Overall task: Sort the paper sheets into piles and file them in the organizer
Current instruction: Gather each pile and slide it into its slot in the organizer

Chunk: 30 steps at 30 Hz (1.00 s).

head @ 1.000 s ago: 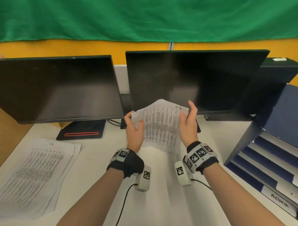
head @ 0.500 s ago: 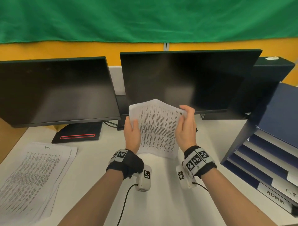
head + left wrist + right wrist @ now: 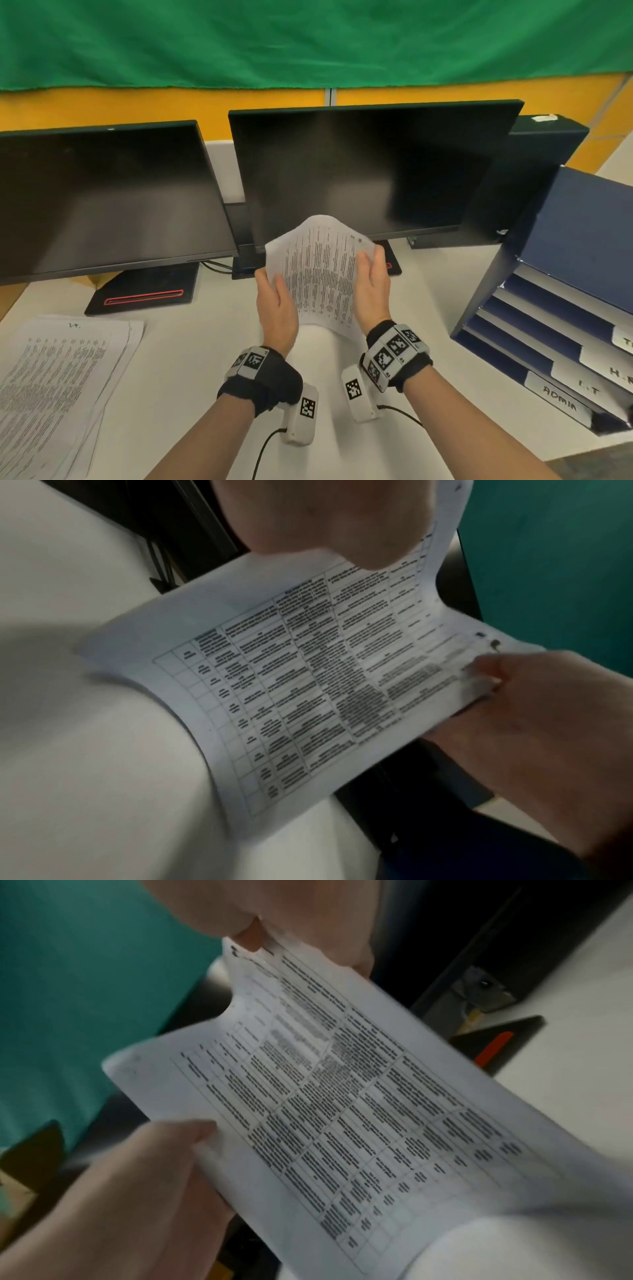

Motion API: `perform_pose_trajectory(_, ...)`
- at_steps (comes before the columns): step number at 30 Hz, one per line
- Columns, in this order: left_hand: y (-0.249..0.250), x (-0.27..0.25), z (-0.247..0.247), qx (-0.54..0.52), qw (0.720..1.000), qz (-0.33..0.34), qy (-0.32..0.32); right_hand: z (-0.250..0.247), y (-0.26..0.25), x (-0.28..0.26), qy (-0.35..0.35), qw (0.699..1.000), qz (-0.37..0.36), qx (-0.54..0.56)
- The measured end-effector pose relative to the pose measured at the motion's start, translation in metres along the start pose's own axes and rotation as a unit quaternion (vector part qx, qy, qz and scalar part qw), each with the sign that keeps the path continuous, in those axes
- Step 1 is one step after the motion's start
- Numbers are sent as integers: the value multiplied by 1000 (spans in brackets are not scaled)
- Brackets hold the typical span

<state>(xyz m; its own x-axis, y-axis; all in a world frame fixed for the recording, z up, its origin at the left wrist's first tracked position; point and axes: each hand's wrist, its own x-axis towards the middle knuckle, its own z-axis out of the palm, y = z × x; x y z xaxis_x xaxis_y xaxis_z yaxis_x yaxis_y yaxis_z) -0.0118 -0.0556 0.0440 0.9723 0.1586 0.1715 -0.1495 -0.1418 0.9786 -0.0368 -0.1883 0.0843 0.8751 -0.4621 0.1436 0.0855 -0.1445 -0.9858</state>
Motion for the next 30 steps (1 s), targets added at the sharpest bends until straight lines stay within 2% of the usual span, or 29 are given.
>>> perform_pose_trajectory(6, -11, -2, 19, 74, 995, -43, -42, -17, 28, -3, 5, 992, 105, -77)
perform_pose_trajectory(9, 3, -7, 38, 86, 993, -10, -86, -49, 29, -8, 84, 986, 143, -32)
perform_pose_trajectory(12, 8, -27, 65, 112, 979, 11, -168, -93, 28, -29, 170, 975, 143, 4)
perform_pose_trajectory(16, -2, -76, 97, 154, 941, -1, -302, -152, 47, -81, 250, 952, 178, 2)
perform_pose_trajectory(19, -4, -113, 115, 135, 910, -32, -390, -195, 68, -116, 323, 920, 220, -17)
perform_pose_trajectory(23, 14, -141, 147, 117, 853, -74, -503, -260, 88, -135, 402, 876, 265, -39)
perform_pose_trajectory(25, 23, -147, 160, 99, 825, -113, -545, -287, 92, -132, 418, 864, 276, -48)
perform_pose_trajectory(28, 24, -151, 167, 55, 789, -180, -585, -316, 85, -117, 414, 865, 278, -59)
perform_pose_trajectory(30, 23, -154, 165, 50, 781, -188, -594, -325, 69, -105, 414, 868, 268, -51)
